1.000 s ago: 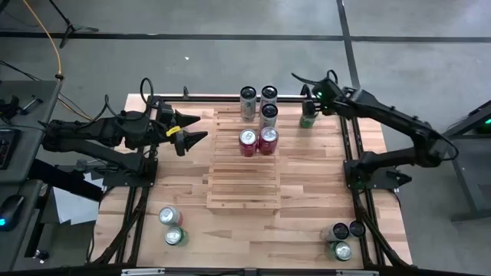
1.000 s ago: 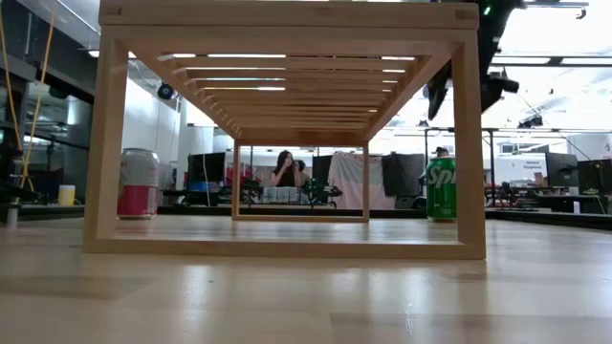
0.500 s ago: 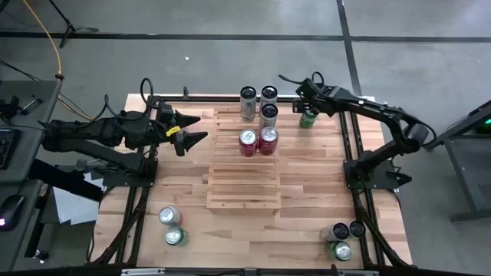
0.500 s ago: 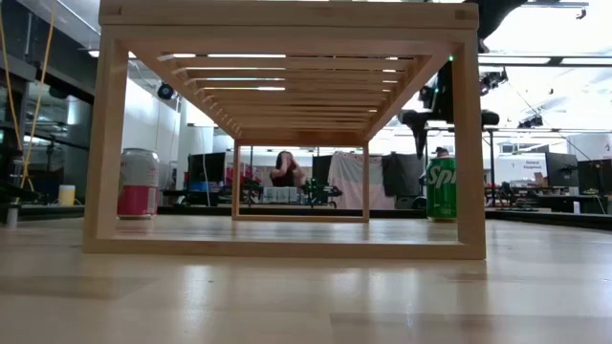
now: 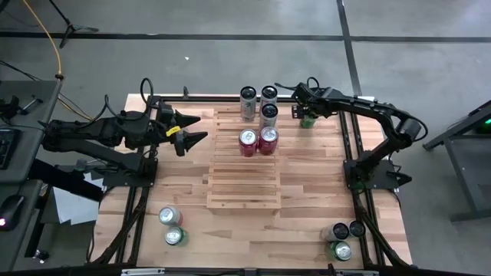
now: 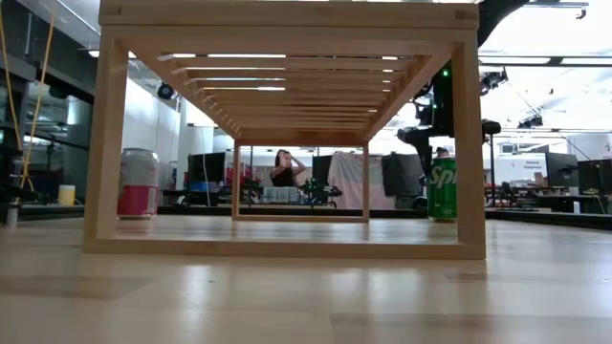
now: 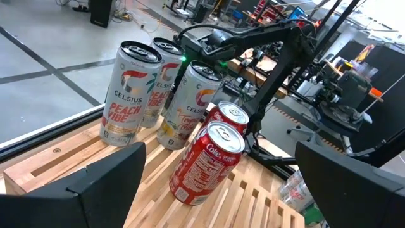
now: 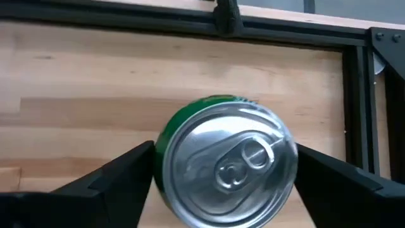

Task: Place canned beverage on shelf
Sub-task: Put the green white soda can on the shelf

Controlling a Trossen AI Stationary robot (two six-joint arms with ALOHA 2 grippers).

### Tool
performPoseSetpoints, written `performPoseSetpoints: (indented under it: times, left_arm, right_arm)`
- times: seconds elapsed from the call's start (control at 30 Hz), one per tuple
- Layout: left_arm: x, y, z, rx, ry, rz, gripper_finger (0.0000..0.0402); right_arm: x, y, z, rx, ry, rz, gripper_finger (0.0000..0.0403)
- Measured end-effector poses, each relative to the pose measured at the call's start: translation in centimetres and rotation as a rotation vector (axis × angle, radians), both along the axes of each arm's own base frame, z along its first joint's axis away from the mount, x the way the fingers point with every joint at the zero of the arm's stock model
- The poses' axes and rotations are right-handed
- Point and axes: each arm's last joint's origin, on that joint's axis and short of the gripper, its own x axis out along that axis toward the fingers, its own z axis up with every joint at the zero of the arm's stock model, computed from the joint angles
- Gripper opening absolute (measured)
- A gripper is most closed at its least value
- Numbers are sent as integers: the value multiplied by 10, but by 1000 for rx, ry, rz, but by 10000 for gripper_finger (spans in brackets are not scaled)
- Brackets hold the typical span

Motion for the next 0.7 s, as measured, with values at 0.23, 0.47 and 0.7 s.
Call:
performPoseSetpoints:
  times: [0.23,0.47,0.7]
  left_arm:
    - [0,0,0,15,6,-3,397]
    - [0,0,0,24,9,-5,397]
    - [0,0,0,24,9,-5,397]
  right_arm:
    - [-11,14,21,14,8,115,282]
    - [-38,57,98,-113,-87,335,282]
    - [-51,133,192,-33,-455,798,282]
